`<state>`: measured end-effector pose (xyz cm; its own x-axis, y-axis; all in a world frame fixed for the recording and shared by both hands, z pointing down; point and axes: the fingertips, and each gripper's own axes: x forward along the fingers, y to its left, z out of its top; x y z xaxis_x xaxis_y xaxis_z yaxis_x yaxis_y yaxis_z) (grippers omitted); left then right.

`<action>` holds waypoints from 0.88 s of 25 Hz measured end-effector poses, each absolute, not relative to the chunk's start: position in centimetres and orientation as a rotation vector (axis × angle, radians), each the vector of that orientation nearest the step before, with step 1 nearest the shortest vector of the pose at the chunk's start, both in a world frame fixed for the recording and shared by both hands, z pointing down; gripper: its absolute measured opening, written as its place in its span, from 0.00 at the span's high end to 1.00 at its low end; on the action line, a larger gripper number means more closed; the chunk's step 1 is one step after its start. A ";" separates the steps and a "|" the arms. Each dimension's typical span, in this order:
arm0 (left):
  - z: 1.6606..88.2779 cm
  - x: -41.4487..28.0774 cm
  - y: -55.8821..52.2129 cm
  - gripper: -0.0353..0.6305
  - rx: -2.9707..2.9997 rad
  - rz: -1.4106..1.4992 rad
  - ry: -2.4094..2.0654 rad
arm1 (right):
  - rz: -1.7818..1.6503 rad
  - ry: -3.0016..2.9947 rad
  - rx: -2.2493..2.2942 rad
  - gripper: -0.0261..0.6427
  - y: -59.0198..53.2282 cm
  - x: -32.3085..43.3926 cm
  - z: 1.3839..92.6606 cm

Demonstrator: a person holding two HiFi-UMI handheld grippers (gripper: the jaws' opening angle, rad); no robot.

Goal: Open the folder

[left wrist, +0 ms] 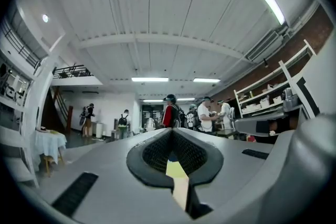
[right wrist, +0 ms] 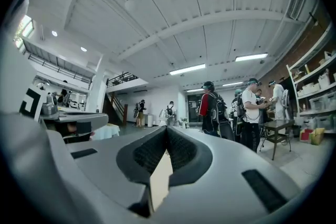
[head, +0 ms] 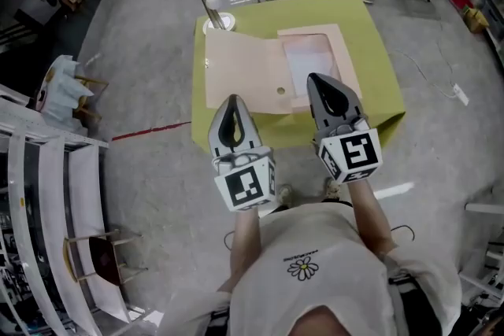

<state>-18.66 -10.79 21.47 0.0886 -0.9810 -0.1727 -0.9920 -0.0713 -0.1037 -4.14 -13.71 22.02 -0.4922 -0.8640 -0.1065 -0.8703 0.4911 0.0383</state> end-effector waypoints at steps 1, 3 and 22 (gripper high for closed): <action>21.6 -18.1 -10.9 0.92 -2.174 0.079 1.988 | 0.140 2.634 -1.567 0.94 -13.5 -3.3 22.4; 21.8 -17.0 -11.2 0.92 -2.201 0.085 1.971 | 0.139 2.609 -1.611 0.94 -13.0 -1.7 23.2; 21.9 -11.5 -12.3 0.92 -2.216 0.102 1.932 | 0.106 2.600 -1.738 0.94 -13.5 4.0 25.4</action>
<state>-11.47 -12.27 21.85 0.1434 -0.9727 -0.1824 -0.9865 -0.1258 -0.1045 4.03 -13.52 25.44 -0.3831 -0.9225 -0.0477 -0.9233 0.3809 0.0493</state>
